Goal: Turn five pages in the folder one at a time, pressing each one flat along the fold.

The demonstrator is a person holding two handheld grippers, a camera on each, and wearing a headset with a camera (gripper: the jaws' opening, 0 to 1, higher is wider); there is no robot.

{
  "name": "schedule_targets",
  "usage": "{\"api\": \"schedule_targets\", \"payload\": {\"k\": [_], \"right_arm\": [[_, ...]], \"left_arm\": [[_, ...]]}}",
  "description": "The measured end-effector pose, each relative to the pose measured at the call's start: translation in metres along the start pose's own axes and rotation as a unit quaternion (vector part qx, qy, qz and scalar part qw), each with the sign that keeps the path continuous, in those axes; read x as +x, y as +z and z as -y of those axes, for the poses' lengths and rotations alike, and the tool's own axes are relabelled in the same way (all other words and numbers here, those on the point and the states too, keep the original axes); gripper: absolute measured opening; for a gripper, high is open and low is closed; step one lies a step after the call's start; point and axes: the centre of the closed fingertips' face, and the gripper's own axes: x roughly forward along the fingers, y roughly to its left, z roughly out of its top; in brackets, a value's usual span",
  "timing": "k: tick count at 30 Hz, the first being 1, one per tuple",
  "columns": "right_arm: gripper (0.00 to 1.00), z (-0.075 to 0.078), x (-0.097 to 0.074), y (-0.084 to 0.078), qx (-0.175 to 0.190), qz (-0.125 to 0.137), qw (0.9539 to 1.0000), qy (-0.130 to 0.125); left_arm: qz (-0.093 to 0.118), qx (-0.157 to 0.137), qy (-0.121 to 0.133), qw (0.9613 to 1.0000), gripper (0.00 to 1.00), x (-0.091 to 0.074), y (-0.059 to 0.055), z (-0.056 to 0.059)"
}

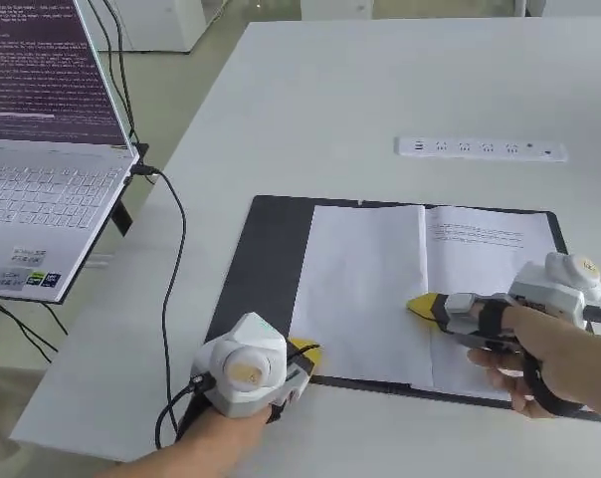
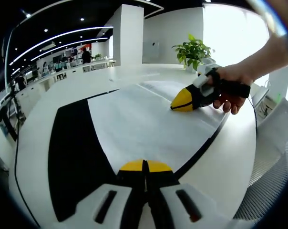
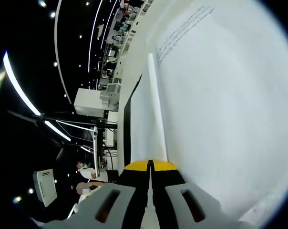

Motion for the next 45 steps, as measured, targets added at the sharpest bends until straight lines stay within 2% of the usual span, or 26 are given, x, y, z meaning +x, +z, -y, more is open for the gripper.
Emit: {"api": "schedule_targets", "payload": {"k": [13,31,39,42,45], "right_arm": [[0.00,0.000,-0.017,-0.040,0.023,-0.007,0.9996,0.015],[0.00,0.003,-0.027,-0.079,0.032,-0.032,0.9986,0.025],[0.00,0.000,-0.039,-0.096,0.036,-0.036,0.9983,0.030],[0.00,-0.006,-0.044,-0.098,0.035,-0.030,0.9983,0.036],[0.00,-0.013,-0.050,-0.098,0.031,-0.023,0.9984,0.042]], "left_arm": [[0.001,-0.001,0.002,1.0000,0.00,-0.001,0.001,0.001],[-0.001,0.002,0.001,1.0000,0.00,-0.002,0.001,0.001],[-0.004,-0.001,0.006,1.0000,0.00,-0.003,0.001,0.000],[-0.006,-0.008,0.008,0.9999,0.00,-0.002,0.001,0.000],[-0.008,-0.037,0.015,0.9992,0.00,-0.002,0.001,-0.001]]}}
